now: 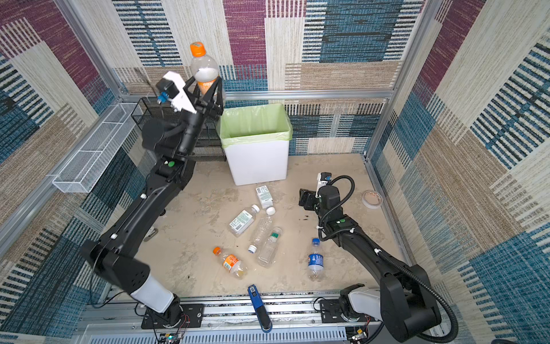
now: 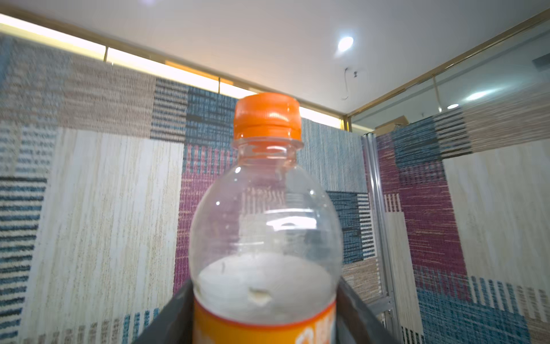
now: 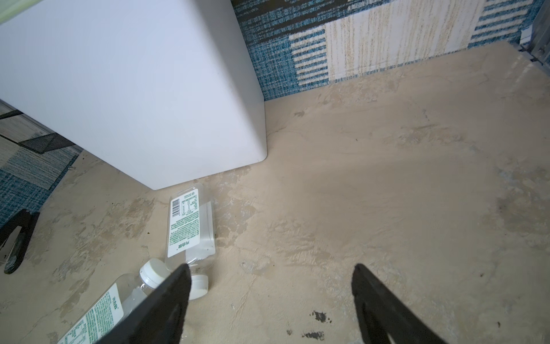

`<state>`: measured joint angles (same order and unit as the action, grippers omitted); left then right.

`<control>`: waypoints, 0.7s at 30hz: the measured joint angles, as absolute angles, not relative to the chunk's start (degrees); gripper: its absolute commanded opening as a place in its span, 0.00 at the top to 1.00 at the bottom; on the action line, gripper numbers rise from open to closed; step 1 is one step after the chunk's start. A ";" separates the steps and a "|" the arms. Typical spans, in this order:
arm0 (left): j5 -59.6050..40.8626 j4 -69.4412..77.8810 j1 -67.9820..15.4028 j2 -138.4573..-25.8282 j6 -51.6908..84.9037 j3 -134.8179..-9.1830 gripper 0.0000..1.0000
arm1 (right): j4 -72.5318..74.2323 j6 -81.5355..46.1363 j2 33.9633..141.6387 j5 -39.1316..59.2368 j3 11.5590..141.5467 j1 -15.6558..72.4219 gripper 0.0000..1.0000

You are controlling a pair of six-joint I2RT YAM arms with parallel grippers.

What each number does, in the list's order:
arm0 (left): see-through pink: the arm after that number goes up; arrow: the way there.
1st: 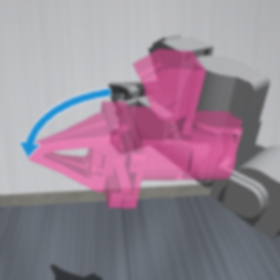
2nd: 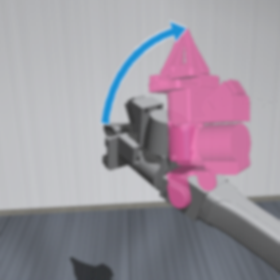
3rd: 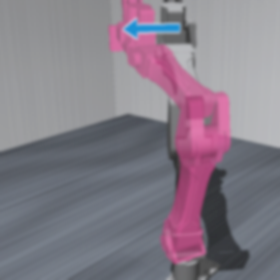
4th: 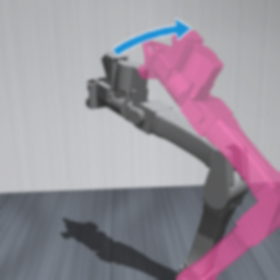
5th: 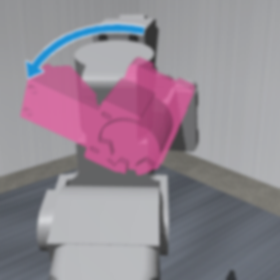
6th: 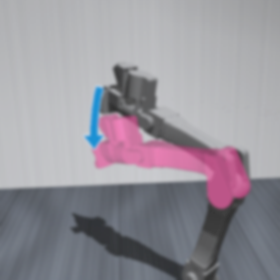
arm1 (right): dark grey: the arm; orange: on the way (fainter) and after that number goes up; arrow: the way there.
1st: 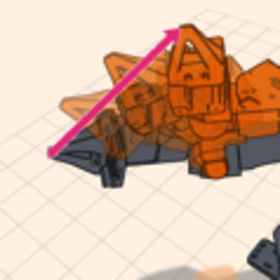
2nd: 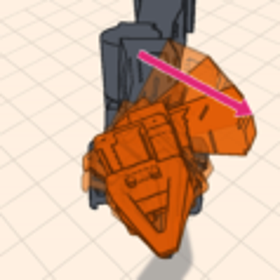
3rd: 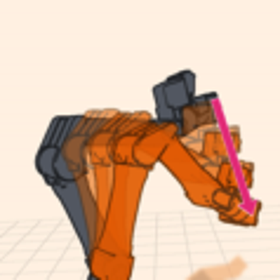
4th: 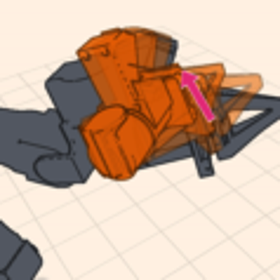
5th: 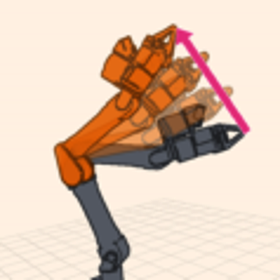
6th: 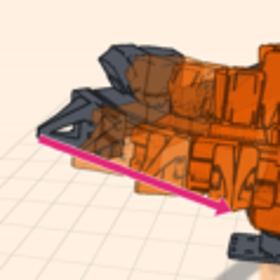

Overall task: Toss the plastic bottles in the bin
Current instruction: 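Lift the orange-capped bottle with the left gripper over the bin and release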

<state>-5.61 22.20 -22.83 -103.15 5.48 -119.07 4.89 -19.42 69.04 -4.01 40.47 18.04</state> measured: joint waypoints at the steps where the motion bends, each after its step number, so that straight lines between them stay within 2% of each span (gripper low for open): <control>1: -6.66 13.96 -22.00 -109.40 6.98 -128.79 0.23 | 4.99 -19.42 68.40 -3.95 40.14 18.04 0.15; 5: -10.07 -13.78 -19.77 -128.79 10.98 -159.39 0.20 | 5.06 -19.44 65.19 -2.96 38.26 18.09 0.14; 7: -11.35 -19.73 -18.92 -132.73 12.34 -165.60 0.20 | 5.08 -19.42 63.11 -2.79 37.32 18.09 0.14; 9: -12.38 -20.69 -18.48 -129.71 13.50 -159.79 0.17 | 5.06 -19.42 61.54 -2.61 36.62 18.09 0.14; 13: -12.38 -18.20 -18.44 -114.76 14.79 -137.23 0.17 | 5.06 -19.20 60.14 -2.83 35.94 18.09 0.14; 18: -13.72 -10.48 -18.44 -102.10 13.74 -125.05 0.17 | 2.85 -18.98 61.12 -3.03 36.84 18.09 0.14; 21: -13.69 -8.29 -18.39 -93.67 11.92 -110.39 0.16 | -2.81 -19.03 62.57 -4.49 38.85 18.09 0.13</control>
